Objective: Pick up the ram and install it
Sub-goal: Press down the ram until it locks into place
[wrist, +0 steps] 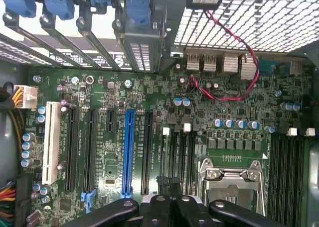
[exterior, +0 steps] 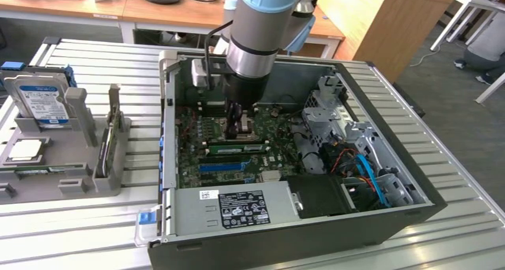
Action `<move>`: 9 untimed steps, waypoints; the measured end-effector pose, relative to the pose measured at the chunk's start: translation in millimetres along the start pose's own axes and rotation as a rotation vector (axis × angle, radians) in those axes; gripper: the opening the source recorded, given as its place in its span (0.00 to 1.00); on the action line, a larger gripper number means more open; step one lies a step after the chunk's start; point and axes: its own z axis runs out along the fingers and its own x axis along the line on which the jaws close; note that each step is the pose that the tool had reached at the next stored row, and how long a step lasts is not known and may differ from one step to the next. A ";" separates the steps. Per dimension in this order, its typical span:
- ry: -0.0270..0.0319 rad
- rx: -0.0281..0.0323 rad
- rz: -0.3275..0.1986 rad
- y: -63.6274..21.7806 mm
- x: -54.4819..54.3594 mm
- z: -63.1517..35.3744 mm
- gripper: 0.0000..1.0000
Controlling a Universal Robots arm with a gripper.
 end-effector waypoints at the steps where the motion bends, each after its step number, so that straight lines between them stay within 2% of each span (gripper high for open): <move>1: -0.0001 0.0001 0.000 -1.4 0.0 0.0 0.11; 9: -0.0001 0.0001 0.000 -14.7 0.5 -0.3 0.11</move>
